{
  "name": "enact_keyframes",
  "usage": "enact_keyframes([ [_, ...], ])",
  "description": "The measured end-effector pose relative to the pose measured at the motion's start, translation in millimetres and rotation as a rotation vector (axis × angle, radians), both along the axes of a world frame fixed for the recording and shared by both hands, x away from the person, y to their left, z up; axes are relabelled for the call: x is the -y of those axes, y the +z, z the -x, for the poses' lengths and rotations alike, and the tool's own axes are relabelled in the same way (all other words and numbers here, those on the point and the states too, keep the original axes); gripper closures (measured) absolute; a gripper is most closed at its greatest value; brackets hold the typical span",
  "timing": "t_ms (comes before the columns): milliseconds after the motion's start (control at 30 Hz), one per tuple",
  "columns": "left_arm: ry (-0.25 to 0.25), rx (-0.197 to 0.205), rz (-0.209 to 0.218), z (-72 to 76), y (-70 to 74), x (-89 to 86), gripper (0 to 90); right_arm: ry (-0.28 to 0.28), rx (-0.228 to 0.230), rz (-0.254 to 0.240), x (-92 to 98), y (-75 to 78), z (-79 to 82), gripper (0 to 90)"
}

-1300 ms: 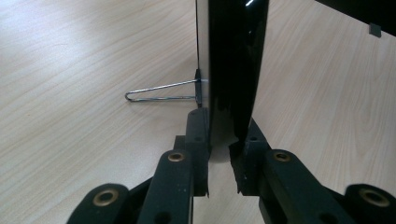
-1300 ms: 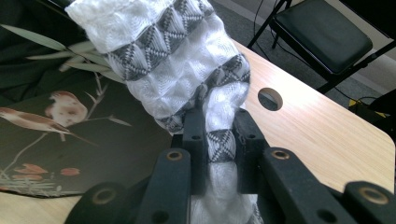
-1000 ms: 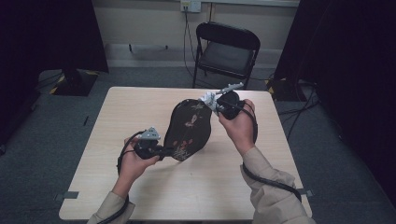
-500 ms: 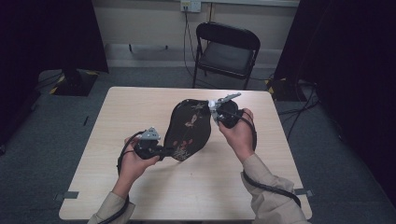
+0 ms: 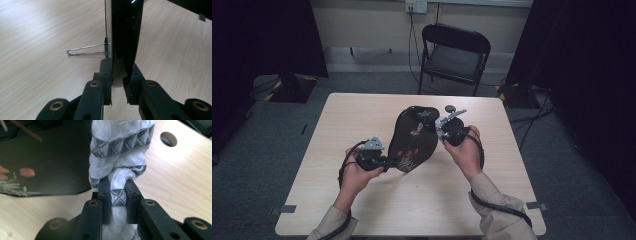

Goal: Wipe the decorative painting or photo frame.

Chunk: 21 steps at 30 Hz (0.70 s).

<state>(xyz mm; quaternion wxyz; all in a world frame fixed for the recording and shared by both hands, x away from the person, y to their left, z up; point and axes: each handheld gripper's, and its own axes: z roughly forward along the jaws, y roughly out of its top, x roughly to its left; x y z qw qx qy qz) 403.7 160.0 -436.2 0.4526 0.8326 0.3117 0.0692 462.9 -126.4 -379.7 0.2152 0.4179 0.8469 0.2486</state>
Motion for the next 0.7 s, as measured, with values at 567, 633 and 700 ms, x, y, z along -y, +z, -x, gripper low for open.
enact_keyframes([
  [567, 0.015, 0.005, 0.006, 1.1, -0.4, 2.8, 78.7, -0.004, -0.057, 0.003, 0.0, -38.4, 3.9, 78.9],
  [633, 0.016, 0.005, 0.007, 1.1, -0.4, 2.8, 78.7, -0.007, -0.065, 0.003, 0.1, -43.1, 3.8, 78.9],
  [700, 0.018, 0.007, 0.007, 1.3, -0.4, 3.1, 78.7, -0.008, -0.074, 0.004, 0.9, -47.3, 3.3, 78.8],
])
